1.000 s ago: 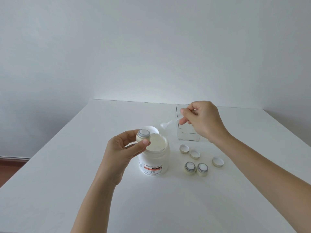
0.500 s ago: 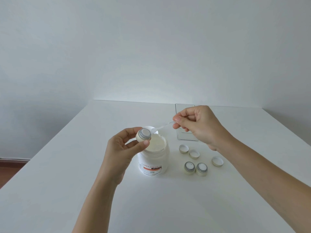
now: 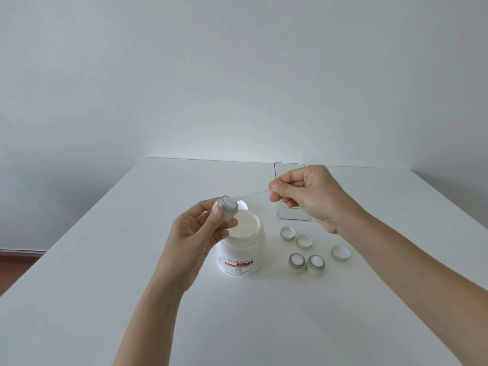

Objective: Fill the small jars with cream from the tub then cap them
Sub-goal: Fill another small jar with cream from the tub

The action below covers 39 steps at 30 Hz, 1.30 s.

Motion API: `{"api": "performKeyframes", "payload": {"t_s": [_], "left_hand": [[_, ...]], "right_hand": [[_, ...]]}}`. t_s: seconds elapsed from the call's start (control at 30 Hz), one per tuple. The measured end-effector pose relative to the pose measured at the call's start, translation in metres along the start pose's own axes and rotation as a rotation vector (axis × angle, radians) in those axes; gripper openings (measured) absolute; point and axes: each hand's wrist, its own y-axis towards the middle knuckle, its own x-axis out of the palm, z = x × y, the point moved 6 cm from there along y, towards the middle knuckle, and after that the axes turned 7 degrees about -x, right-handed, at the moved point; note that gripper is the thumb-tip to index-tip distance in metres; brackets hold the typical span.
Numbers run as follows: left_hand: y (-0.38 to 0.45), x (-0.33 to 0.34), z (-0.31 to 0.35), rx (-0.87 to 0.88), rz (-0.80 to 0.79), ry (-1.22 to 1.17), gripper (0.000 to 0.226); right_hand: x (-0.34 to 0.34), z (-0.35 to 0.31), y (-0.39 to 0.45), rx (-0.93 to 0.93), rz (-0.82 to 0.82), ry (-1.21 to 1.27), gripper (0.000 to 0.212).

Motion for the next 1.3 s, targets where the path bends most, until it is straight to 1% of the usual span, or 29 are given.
{"api": "performKeyframes", "payload": {"t_s": [0.2,0.37,0.57,0.8,0.9,1.0,1.07,1.17,1.3], "left_hand": [[0.002,0.006,-0.001,-0.051,-0.089,-0.019,0.040],[0.003,0.011,0.000,-0.130,-0.132,-0.108,0.047],[0.006,0.014,0.001,-0.199,-0.157,-0.056,0.049],[0.009,0.014,-0.001,-0.262,-0.144,-0.005,0.053],[0.009,0.009,-0.002,-0.262,-0.119,-0.009,0.053],[0.007,-0.003,-0.003,-0.242,-0.052,-0.051,0.050],[0.004,-0.013,-0.003,-0.218,0.005,-0.101,0.049],[0.002,-0.022,-0.002,-0.154,0.055,-0.176,0.044],[-0.003,-0.019,0.003,-0.073,0.026,-0.150,0.031]], "right_hand": [[0.002,-0.002,0.000,-0.017,-0.012,0.024,0.009],[0.003,-0.005,0.000,-0.038,-0.031,0.018,0.009],[0.004,-0.012,-0.002,-0.089,-0.072,0.002,0.011],[0.007,-0.020,-0.002,-0.146,-0.110,-0.036,0.011],[0.009,-0.018,-0.002,-0.129,-0.147,0.045,0.010],[0.002,-0.005,-0.002,-0.068,-0.092,0.160,0.010],[-0.002,0.008,-0.002,-0.024,-0.032,0.164,0.011],[-0.003,0.029,-0.002,0.035,0.051,0.078,0.019],[-0.003,0.040,0.001,0.047,0.114,-0.152,0.026]]}}
